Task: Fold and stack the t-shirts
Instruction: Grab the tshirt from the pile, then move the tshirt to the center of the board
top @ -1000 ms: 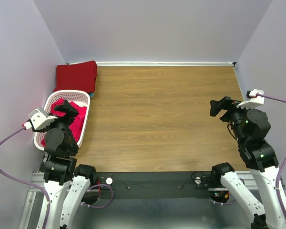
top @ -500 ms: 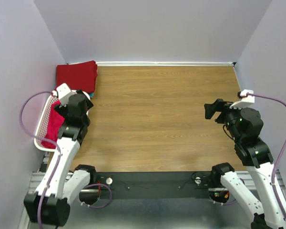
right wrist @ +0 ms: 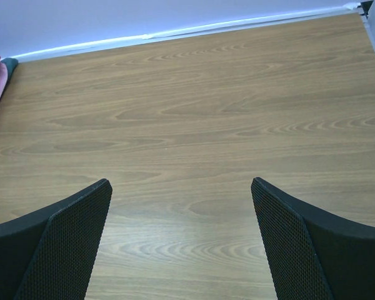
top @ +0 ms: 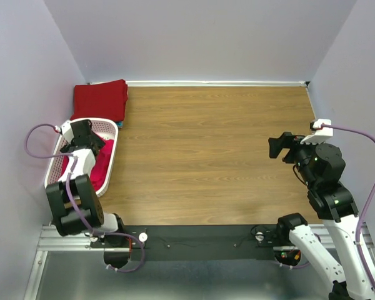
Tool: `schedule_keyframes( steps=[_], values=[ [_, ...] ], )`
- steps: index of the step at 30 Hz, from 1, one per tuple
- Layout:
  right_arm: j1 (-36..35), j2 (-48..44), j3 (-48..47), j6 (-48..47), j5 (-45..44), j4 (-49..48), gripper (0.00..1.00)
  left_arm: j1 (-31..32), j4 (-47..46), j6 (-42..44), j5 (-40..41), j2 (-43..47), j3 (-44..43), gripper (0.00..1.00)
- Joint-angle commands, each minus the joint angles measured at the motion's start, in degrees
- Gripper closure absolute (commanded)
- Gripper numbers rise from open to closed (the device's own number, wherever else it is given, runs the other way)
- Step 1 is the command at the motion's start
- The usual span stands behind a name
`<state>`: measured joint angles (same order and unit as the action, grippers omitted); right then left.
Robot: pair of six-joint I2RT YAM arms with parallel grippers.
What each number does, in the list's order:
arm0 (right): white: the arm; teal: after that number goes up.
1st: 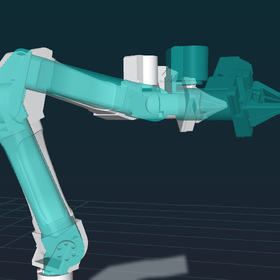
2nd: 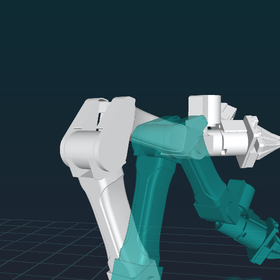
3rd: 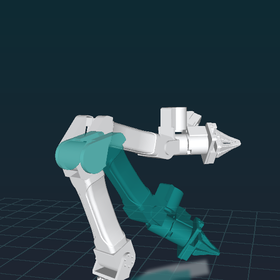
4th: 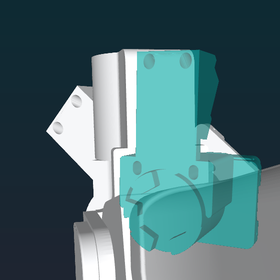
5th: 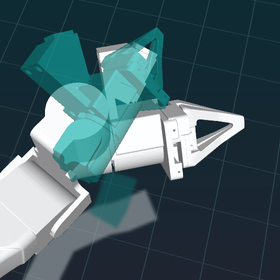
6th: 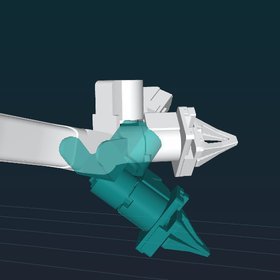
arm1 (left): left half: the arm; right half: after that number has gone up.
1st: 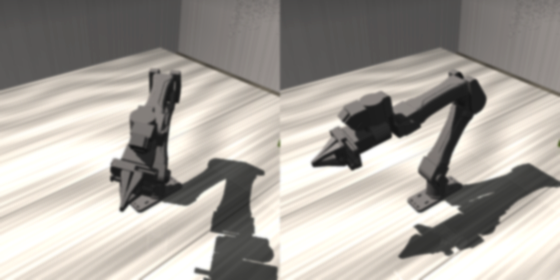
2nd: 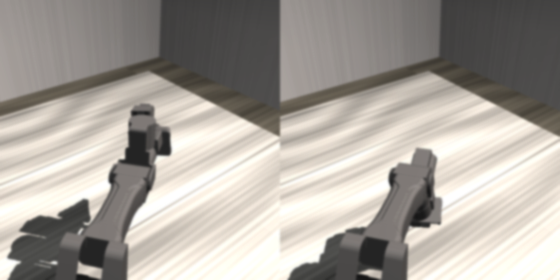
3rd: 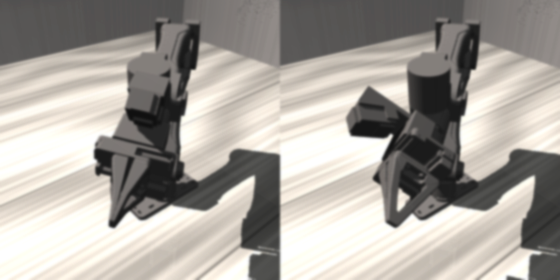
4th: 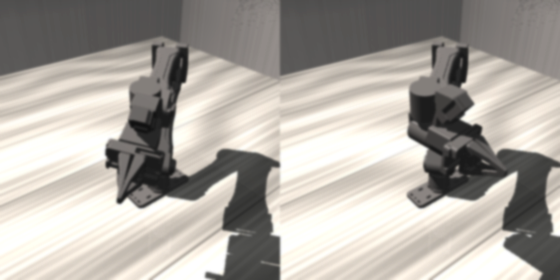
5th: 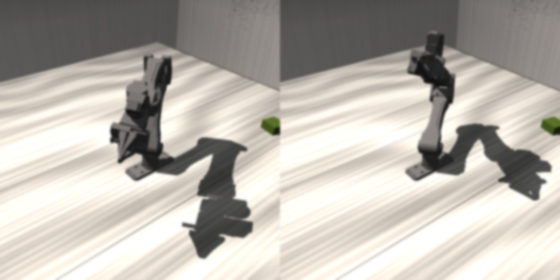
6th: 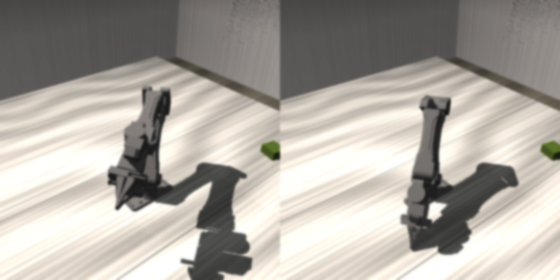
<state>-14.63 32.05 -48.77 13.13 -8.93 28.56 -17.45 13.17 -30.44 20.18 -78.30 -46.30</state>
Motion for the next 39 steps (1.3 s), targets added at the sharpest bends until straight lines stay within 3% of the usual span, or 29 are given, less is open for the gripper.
schedule_keyframes(
  steps=[1, 4, 6, 7, 9, 10, 12, 16, 20, 24, 30, 33, 36, 39],
  values=[
    [-0.40, -0.33, 0.52, -1.44, -0.74, -0.69, 0.00, -0.65, -3.67, -1.56, -6.39, -5.80, -0.63, 0.06],
    [-0.40, -0.15, 0.35, -1.44, -0.30, -0.78, 0.00, -1.00, -4.29, -1.47, -6.21, -10.02, -0.54, 0.08],
    [-0.40, 0.46, 0.52, -1.17, -0.39, -0.69, 0.00, -1.09, -4.38, -1.29, -6.56, -13.01, -0.37, 0.19],
    [-0.40, 0.81, 0.35, -1.17, -0.56, -0.69, 0.00, -1.09, -4.21, -1.47, -6.65, -13.97, -0.45, 0.33],
    [-0.40, 0.99, 0.26, -1.08, -0.74, -0.69, 0.00, -1.09, -2.72, -1.47, -7.18, -15.56, -1.77, 0.50],
    [-0.40, 0.91, 0.26, -1.00, -0.83, -0.69, 0.00, -1.01, -2.54, -1.47, -7.09, -15.39, -2.03, 0.76],
    [-0.40, 0.91, 0.00, -1.00, -0.83, -0.61, 0.00, -1.01, -2.36, -1.64, -6.12, -12.33, -1.77, 1.00],
    [-0.40, 0.99, -0.44, -1.00, -0.74, -0.34, 0.00, -0.74, -0.52, -1.21, -2.70, -2.75, -2.91, 1.00],
    [-0.40, 2.05, -0.71, -0.56, 0.31, -0.43, 0.00, 3.29, 2.99, 0.37, 1.51, 6.66, -10.10, 1.00],
    [-0.31, 3.54, -1.50, 0.41, 1.89, -0.43, 0.00, 15.92, 8.70, 1.69, 6.97, 10.89, -26.62, 1.00],
    [-0.40, 5.03, -3.61, 0.76, 3.74, -0.43, 0.00, 30.61, 8.72, 1.43, -2.42, 10.37, -45.61, 1.00],
    [-0.40, 5.39, -4.22, 0.76, 4.18, -0.52, 0.00, 38.44, 6.18, 1.00, -6.99, 9.22, -48.88, 1.00],
    [-0.40, 6.00, -4.31, 0.94, 5.23, -0.52, 0.00, 44.77, -0.65, 0.38, -13.65, 8.52, -46.09, 0.99],
    [-0.40, 7.14, -3.96, 1.64, 6.64, -0.43, 0.00, 49.78, -6.12, 0.64, -17.10, 7.82, -38.62, 0.66]
  ],
)
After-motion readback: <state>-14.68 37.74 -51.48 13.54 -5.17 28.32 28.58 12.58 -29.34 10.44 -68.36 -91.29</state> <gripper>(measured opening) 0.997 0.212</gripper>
